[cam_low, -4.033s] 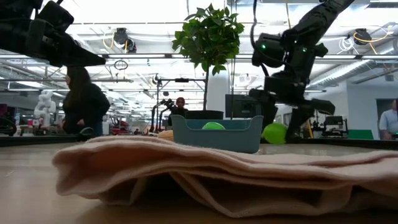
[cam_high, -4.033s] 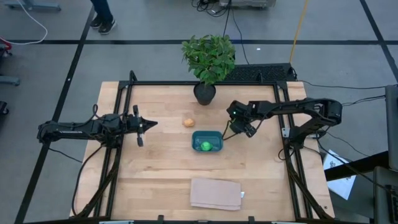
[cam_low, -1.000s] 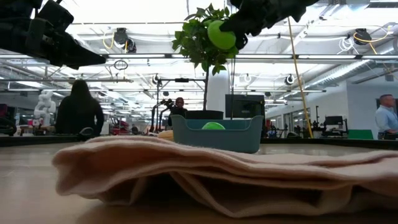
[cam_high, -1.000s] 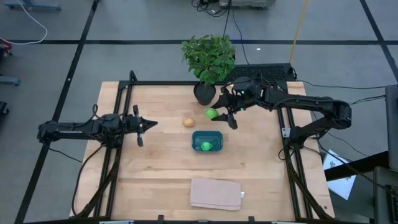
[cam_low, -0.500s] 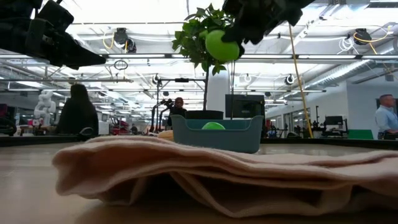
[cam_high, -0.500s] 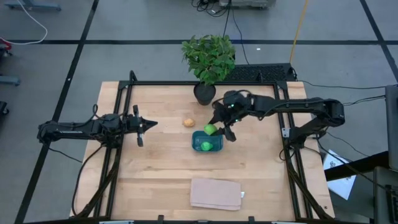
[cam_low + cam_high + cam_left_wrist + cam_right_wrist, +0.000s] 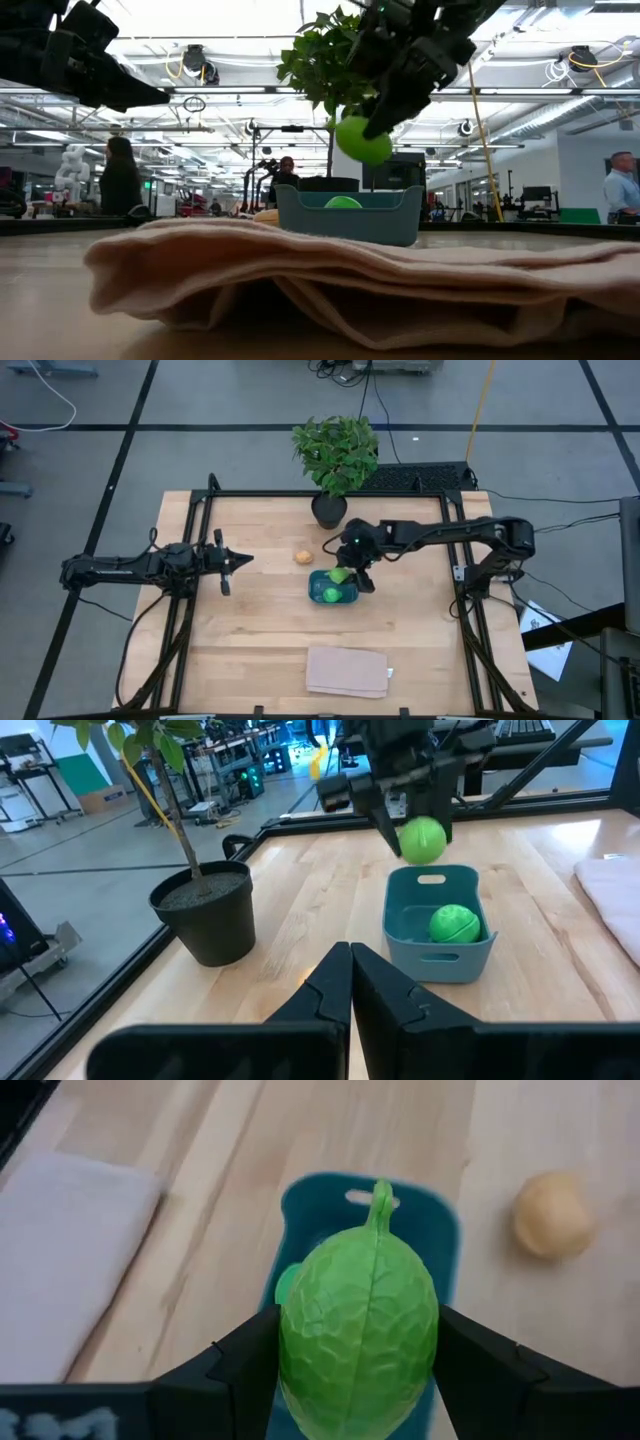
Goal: Pick and placing Produce into tupperware
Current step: Put the lime into the blue container
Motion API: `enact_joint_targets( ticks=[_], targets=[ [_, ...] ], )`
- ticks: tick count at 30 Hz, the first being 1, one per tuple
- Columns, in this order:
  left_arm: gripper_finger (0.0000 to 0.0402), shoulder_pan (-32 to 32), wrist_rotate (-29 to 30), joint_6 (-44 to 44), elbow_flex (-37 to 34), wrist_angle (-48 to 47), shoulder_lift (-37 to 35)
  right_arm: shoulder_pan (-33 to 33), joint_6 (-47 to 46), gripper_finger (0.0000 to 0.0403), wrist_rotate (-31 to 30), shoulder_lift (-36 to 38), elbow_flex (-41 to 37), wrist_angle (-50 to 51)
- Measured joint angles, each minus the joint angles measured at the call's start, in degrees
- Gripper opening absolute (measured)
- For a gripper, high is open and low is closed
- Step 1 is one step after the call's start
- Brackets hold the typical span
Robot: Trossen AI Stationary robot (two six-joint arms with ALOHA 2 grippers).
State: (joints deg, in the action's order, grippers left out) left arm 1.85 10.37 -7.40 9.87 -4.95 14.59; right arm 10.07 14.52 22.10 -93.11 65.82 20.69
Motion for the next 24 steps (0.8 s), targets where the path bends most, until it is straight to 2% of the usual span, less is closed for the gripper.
enact_joint_targets(
  ticks=[4, 12, 16, 24],
  targets=[
    [0.0014, 0.0, 0.0, 0.01, 0.0, -0.02, 0.01, -0.71, -2.01, 0.0212, -1.27, -2.63, 0.0, -0.26],
    [0.0015, 0.0, -0.13, -0.02, 0.0, -0.02, 0.0, -1.97, 3.91, 0.0212, -1.31, -3.9, 0.0, -0.07],
    [0.0015, 0.0, -0.15, -0.02, 0.0, -0.02, 0.02, -2.72, 10.21, 0.0212, -1.72, -3.9, 0.0, 1.98],
    [0.0014, 0.0, -0.22, -0.03, 0.0, -0.03, 0.0, -3.9, 23.11, 0.0212, -7.24, -3.9, 0.0, 2.88]
  ],
)
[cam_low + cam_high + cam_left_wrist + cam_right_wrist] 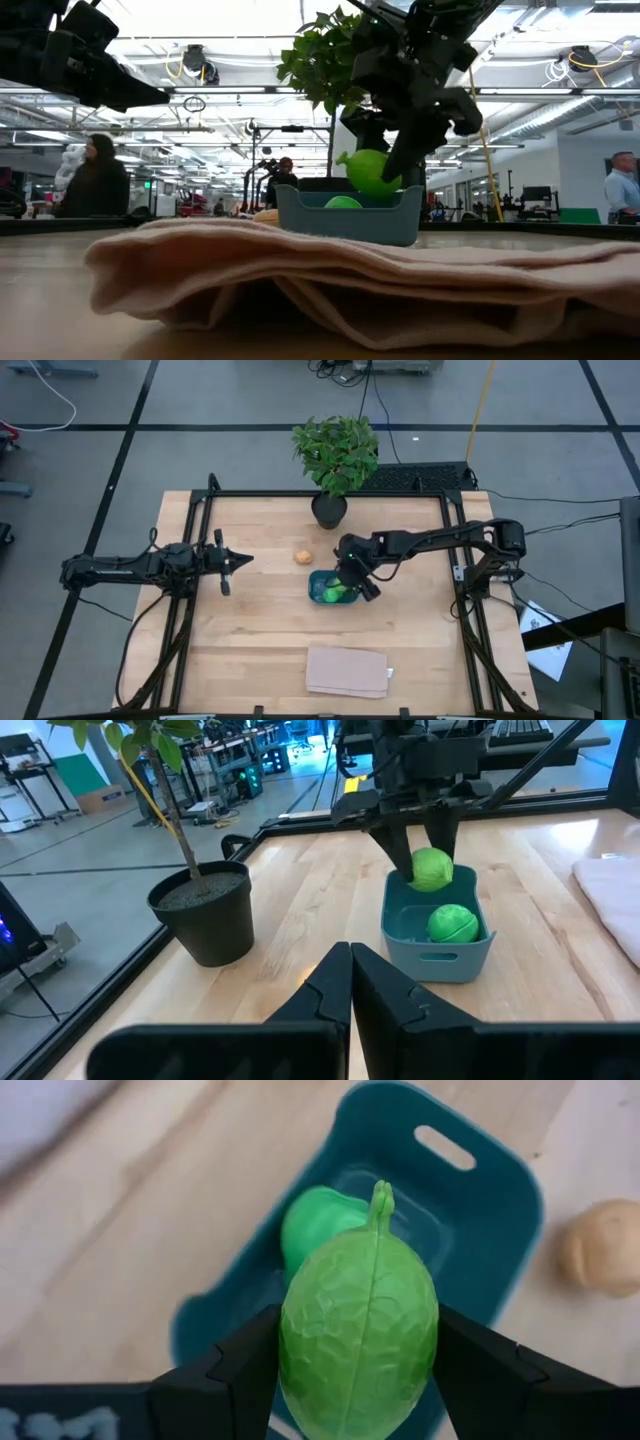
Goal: Pick and placing Produce into tupperware
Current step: Put the lime into the blue container
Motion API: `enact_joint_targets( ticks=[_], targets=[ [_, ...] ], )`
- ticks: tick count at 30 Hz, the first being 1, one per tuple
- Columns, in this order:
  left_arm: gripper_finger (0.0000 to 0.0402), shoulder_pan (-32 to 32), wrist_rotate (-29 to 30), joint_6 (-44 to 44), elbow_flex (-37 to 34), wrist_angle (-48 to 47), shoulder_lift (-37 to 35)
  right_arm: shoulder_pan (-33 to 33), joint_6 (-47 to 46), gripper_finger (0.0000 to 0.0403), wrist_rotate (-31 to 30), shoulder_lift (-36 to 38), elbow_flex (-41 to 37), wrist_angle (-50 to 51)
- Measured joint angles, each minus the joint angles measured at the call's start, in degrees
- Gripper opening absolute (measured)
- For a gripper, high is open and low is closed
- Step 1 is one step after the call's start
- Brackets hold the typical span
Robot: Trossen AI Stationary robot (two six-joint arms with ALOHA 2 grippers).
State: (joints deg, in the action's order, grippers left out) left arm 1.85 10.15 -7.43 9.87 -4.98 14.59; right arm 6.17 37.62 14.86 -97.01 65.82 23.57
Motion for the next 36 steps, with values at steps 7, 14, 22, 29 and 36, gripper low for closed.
enact_joint_targets(
  ticks=[7, 14, 22, 29, 36],
  targets=[
    [0.0015, 0.0, -0.02, -0.01, 0.0, -0.02, 0.0, -0.56, 9.52, 0.0212, -1.59, 0.0, 0.0, 0.36],
    [0.0015, 0.0, -0.02, -0.02, 0.0, -1.01, 0.02, -0.64, 13.92, 0.0212, -1.6, 0.0, 0.0, 1.09],
    [0.0015, 0.0, -0.02, -0.04, 0.0, -1.28, 0.02, -1.63, 18.99, 0.0212, -1.59, -1.17, -0.02, 0.34],
    [0.0015, 0.0, -0.02, -0.08, 0.0, -1.29, 0.01, -2.23, 20.53, 0.0212, -1.56, -3.67, -0.02, -0.89],
    [0.0015, 0.02, -0.02, -0.38, 0.0, -1.33, 0.0, -2.18, 20.54, 0.0212, -1.5, -4.17, -0.02, -1.3]
  ],
)
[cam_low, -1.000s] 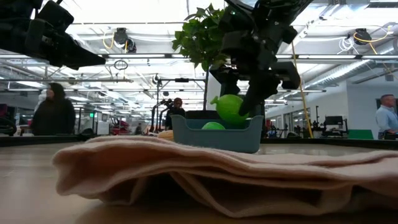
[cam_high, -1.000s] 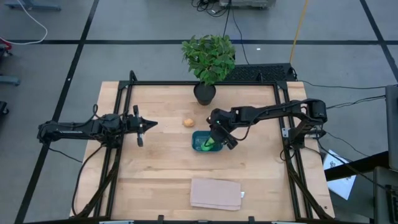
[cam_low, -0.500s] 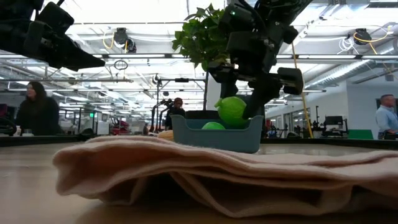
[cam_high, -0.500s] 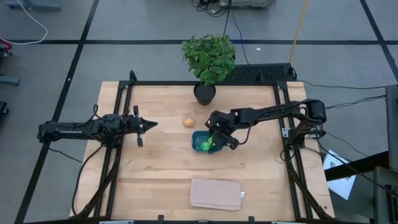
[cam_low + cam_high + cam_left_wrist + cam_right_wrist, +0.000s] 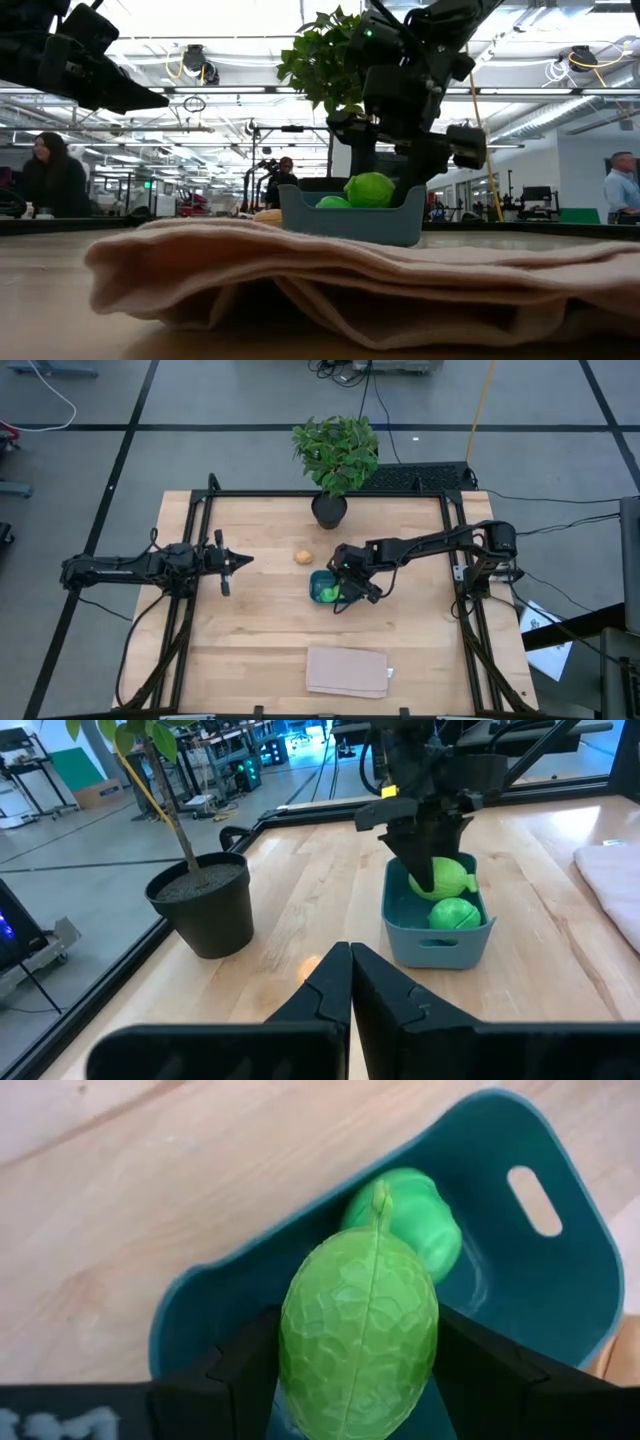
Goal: Pick and placing Produce into tupperware
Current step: Put the lime into the blue container
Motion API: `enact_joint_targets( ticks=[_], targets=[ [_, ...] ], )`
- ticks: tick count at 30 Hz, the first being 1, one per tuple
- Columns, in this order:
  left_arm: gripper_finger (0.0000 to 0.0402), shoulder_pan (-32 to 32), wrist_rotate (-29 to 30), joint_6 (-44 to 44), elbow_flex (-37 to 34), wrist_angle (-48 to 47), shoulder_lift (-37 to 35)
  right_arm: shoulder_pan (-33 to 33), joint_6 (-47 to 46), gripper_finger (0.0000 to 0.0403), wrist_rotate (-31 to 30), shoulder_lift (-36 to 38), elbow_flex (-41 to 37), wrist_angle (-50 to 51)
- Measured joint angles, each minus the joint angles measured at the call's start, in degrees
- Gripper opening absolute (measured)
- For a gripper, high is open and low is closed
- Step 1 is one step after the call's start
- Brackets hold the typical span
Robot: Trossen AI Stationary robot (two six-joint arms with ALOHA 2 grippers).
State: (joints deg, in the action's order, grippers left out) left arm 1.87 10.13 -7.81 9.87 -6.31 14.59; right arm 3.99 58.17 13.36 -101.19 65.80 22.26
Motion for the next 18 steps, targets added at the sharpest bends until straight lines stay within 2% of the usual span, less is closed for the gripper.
enact_joint_targets(
  ticks=[18],
  targets=[
    [0.0015, -0.02, 0.0, 0.07, 0.0, 0.02, 0.0, 0.02, -0.32, 0.0212, 0.36, 0.0, 0.0, 1.55]
  ],
)
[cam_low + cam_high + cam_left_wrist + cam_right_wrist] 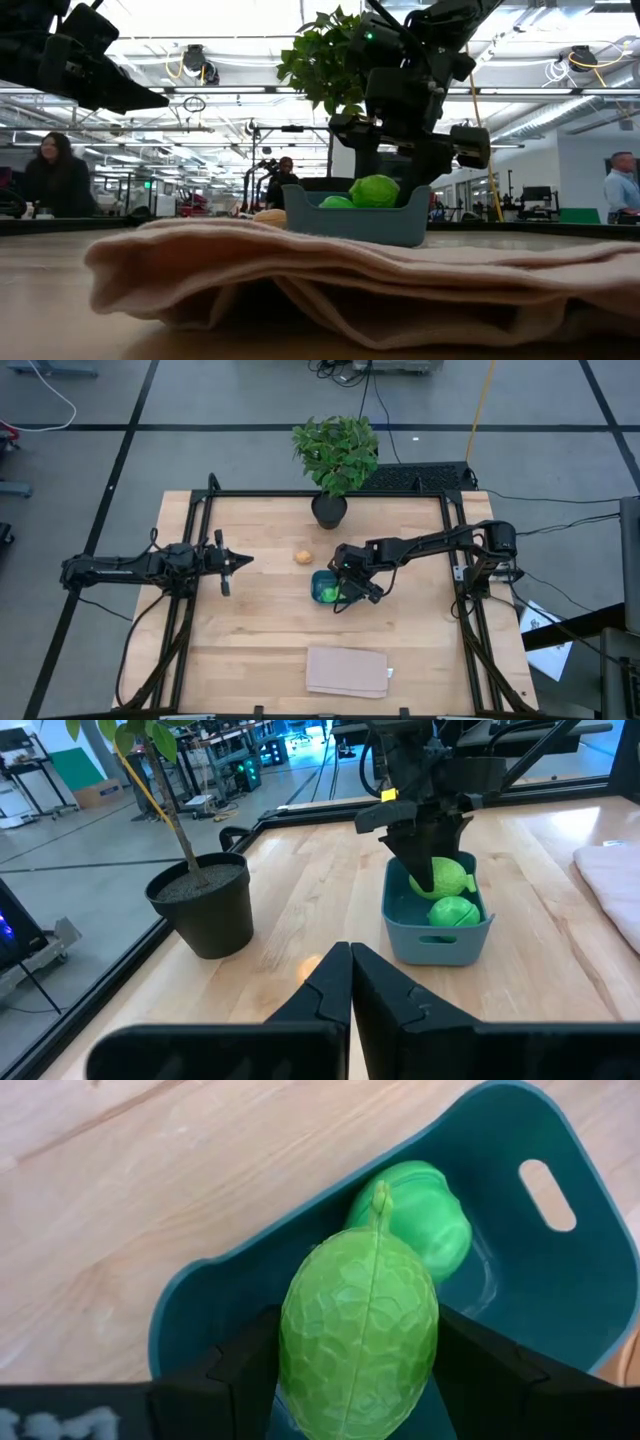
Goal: Pick and placing Produce into tupperware
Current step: Put the lime into the blue container
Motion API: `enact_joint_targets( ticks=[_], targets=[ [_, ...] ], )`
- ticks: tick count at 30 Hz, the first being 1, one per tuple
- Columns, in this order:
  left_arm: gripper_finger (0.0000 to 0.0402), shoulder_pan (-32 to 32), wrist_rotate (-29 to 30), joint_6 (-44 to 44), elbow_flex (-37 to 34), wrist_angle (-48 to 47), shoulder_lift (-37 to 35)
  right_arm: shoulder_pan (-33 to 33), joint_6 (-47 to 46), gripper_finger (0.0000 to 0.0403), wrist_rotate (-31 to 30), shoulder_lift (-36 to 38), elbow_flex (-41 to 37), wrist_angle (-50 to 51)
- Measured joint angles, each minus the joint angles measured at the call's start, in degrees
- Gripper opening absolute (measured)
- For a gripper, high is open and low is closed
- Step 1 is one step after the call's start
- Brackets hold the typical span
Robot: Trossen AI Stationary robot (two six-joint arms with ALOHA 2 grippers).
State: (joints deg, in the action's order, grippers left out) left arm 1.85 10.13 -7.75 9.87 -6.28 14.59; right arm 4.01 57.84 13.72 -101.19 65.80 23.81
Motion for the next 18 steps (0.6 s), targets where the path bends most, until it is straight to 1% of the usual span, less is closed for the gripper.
enact_joint_targets(
  ticks=[11, 18],
  targets=[
    [0.0015, 0.0, 0.02, -0.98, 0.0, 0.02, 0.01, 0.13, 1.79, 0.0212, 0.02, -0.17, 0.0, -0.39],
    [0.0015, 0.0, 0.02, -1.01, 0.0, 0.02, 0.02, -0.64, 4.8, 0.0212, -0.02, -0.2, 0.0, -1.28]
  ],
)
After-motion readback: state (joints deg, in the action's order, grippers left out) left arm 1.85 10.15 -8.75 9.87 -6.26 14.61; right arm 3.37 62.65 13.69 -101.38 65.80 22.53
